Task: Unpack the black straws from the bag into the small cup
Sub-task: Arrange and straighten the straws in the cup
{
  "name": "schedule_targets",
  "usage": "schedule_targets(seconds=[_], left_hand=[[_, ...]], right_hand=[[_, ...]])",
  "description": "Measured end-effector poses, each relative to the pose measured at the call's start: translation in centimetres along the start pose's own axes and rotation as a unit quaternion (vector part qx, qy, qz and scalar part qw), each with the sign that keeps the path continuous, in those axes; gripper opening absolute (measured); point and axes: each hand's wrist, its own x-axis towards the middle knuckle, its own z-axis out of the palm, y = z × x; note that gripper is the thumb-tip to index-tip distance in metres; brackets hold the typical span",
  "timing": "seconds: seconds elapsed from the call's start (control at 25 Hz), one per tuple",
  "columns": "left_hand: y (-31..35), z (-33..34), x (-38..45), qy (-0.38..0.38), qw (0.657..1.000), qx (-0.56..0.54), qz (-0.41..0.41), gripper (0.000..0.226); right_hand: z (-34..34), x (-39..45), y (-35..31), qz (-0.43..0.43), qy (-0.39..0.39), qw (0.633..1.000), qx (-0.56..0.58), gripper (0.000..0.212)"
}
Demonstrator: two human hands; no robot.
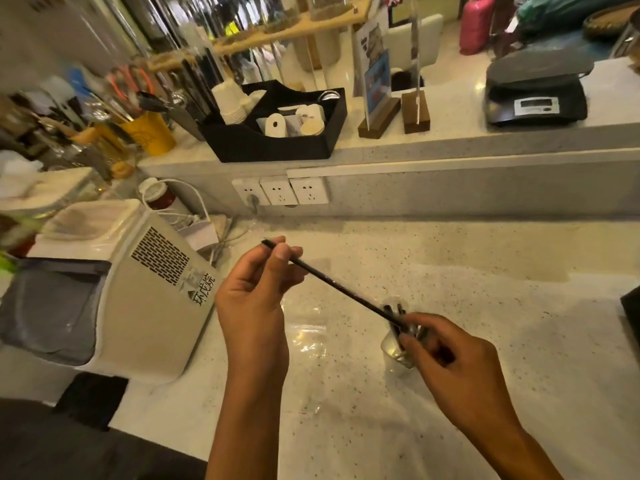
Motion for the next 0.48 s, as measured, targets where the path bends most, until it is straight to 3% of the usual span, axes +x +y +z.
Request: schedule_targets(seconds=[0.04, 0.2, 0.48], left_hand=[[0.2, -0.1, -0.2, 0.003, 1.000, -0.002, -0.001, 0.025], [0.9, -0.7, -1.1, 0.003, 1.000, -0.019, -0.008, 0.033], [3.1, -1.7, -2.6, -0.037, 0.997, -0.069, -0.002, 0.023]], right_hand=[[-0.1, -0.2, -0.6, 0.004, 0.001, 1.000, 0.025, 0.012], [-1.2, -1.0, -2.8, -0.001, 0.002, 0.994, 0.109, 0.026], [-2.0, -1.2, -3.3, -0.014, 0.023, 0.987, 0.159, 0.012]])
